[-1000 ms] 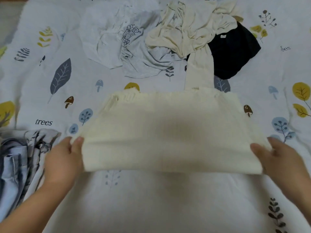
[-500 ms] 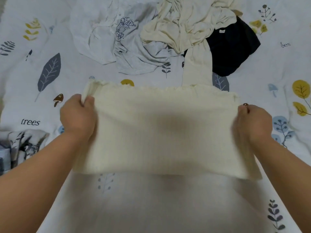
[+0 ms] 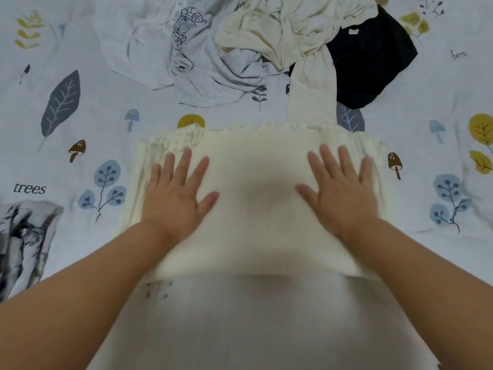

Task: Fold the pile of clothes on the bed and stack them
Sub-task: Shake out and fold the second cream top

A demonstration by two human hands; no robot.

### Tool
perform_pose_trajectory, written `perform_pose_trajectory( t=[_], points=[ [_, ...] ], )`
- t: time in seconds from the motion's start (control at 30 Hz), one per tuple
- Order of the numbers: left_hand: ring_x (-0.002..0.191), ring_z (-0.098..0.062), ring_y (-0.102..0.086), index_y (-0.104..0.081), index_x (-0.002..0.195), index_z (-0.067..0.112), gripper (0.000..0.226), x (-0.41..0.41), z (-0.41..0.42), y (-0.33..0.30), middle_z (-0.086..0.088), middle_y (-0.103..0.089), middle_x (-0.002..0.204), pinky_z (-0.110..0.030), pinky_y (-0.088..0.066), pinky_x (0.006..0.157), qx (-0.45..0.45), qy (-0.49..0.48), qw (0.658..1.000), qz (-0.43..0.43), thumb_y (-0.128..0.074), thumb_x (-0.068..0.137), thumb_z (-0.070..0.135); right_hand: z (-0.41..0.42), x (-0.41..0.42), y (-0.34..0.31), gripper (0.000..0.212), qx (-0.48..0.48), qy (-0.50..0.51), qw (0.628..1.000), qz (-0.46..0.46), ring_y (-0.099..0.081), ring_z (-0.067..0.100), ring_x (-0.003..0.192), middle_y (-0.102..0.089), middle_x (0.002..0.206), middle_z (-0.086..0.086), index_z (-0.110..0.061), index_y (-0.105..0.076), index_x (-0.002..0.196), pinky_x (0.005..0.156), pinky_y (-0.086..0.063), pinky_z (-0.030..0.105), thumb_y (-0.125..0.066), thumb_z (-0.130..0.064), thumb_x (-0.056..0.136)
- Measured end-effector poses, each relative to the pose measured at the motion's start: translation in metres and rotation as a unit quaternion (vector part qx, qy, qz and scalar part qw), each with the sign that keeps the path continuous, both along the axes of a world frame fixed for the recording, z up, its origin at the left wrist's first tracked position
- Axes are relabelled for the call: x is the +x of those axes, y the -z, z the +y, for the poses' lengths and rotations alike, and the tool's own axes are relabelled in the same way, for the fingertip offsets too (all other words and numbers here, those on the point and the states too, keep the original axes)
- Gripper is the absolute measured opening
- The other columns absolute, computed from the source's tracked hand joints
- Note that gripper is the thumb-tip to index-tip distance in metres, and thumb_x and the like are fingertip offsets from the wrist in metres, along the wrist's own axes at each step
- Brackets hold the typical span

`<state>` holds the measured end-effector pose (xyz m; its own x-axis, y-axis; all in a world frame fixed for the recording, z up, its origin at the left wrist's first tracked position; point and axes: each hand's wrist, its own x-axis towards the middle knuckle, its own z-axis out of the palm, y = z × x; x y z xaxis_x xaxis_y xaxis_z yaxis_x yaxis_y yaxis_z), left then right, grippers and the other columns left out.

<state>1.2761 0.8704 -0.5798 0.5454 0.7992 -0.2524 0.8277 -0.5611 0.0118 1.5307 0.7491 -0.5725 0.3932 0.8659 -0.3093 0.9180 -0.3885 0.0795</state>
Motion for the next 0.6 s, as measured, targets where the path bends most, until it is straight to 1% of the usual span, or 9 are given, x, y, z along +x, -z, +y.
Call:
perform_pose_trajectory(
  t=[0.13, 0.2, 0.3, 0.37, 0.4, 0.47, 0.5, 0.53, 0.6],
  points=[
    [0.144, -0.033, 0.011, 0.009, 0.148, 0.029, 0.077, 0.007, 0.005, -0.01, -0.003, 0.012, 0.158, -0.048, 0.006, 0.115, -0.016, -0.046, 0.997, 0.063, 0.002, 0.081, 0.065, -0.002, 0.013, -0.009, 0.067, -0.039, 0.036, 0.998, -0.04, 0.021, 0.021, 0.143, 0.017, 0.157, 0.0, -0.031, 0.014, 0.147, 0.111, 0.015, 0.053, 0.001, -0.06, 0.088],
    [0.143, -0.036, 0.01, 0.005, 0.149, 0.024, 0.075, 0.018, -0.011, -0.02, -0.008, 0.01, 0.158, -0.054, 0.006, 0.113, -0.013, -0.058, 0.997, 0.045, -0.002, 0.085, 0.062, -0.008, 0.012, -0.016, 0.065, -0.016, 0.053, 0.998, -0.028, 0.019, 0.023, 0.143, 0.016, 0.157, 0.003, -0.028, 0.01, 0.149, 0.111, 0.011, 0.055, -0.005, -0.056, 0.092],
    [0.142, -0.041, -0.009, -0.017, 0.149, 0.021, 0.076, 0.033, -0.056, -0.033, -0.013, -0.011, 0.157, -0.057, -0.003, 0.111, -0.012, 0.026, 0.999, -0.042, -0.009, 0.086, 0.062, -0.032, -0.003, -0.028, 0.067, 0.068, 0.056, 0.996, -0.018, 0.012, 0.029, 0.144, 0.008, 0.158, 0.012, -0.023, -0.001, 0.15, 0.112, 0.005, 0.056, -0.018, -0.053, 0.093],
    [0.139, -0.043, -0.021, -0.026, 0.147, 0.024, 0.072, 0.037, -0.084, -0.032, -0.011, -0.019, 0.155, -0.058, -0.01, 0.108, -0.023, 0.096, 0.992, -0.072, -0.015, 0.085, 0.06, -0.054, -0.016, -0.031, 0.069, 0.059, 0.04, 0.997, 0.006, 0.012, 0.03, 0.144, 0.008, 0.157, 0.014, -0.023, 0.0, 0.15, 0.112, 0.002, 0.056, -0.014, -0.056, 0.091],
    [0.141, -0.041, -0.012, -0.012, 0.148, 0.031, 0.072, 0.035, -0.093, -0.028, -0.006, -0.005, 0.157, -0.055, -0.003, 0.11, -0.047, 0.117, 0.99, -0.056, -0.009, 0.083, 0.062, -0.067, -0.02, -0.03, 0.07, 0.018, 0.024, 0.999, 0.01, 0.02, 0.028, 0.142, 0.018, 0.155, 0.011, -0.025, 0.009, 0.148, 0.112, 0.002, 0.056, 0.0, -0.059, 0.087],
    [0.14, -0.032, 0.024, 0.029, 0.135, 0.042, 0.067, 0.028, -0.103, -0.012, 0.007, 0.034, 0.146, -0.045, 0.019, 0.108, -0.082, 0.107, 0.99, -0.045, 0.009, 0.076, 0.067, -0.089, -0.02, -0.022, 0.071, -0.05, -0.001, 0.999, 0.012, 0.034, 0.022, 0.133, 0.037, 0.145, 0.004, -0.029, 0.03, 0.139, 0.113, 0.001, 0.053, 0.026, -0.061, 0.076],
    [0.134, -0.028, 0.034, 0.037, 0.128, 0.043, 0.064, 0.026, -0.104, -0.006, 0.009, 0.04, 0.14, -0.043, 0.023, 0.107, -0.088, 0.097, 0.991, -0.038, 0.011, 0.075, 0.068, -0.096, -0.018, -0.022, 0.068, -0.05, 0.009, 0.998, 0.028, 0.033, 0.02, 0.133, 0.036, 0.145, 0.003, -0.029, 0.031, 0.138, 0.114, -0.002, 0.052, 0.022, -0.061, 0.078],
    [0.131, -0.025, 0.038, 0.039, 0.125, 0.043, 0.062, 0.026, -0.104, -0.003, 0.009, 0.041, 0.14, -0.043, 0.023, 0.107, -0.084, 0.093, 0.992, -0.036, 0.008, 0.078, 0.069, -0.099, -0.017, -0.025, 0.068, -0.026, 0.035, 0.998, 0.05, 0.026, 0.02, 0.139, 0.028, 0.151, 0.003, -0.027, 0.023, 0.143, 0.114, -0.008, 0.051, 0.006, -0.06, 0.086],
    [0.134, -0.024, 0.034, 0.037, 0.126, 0.042, 0.062, 0.029, -0.103, -0.003, 0.007, 0.035, 0.145, -0.045, 0.02, 0.11, -0.09, 0.089, 0.991, -0.031, -0.005, 0.088, 0.067, -0.099, -0.016, -0.033, 0.072, 0.07, 0.12, 0.985, 0.098, -0.008, 0.03, 0.144, -0.004, 0.157, 0.014, -0.019, -0.007, 0.151, 0.108, -0.026, 0.05, -0.037, -0.048, 0.093]
  ],
)
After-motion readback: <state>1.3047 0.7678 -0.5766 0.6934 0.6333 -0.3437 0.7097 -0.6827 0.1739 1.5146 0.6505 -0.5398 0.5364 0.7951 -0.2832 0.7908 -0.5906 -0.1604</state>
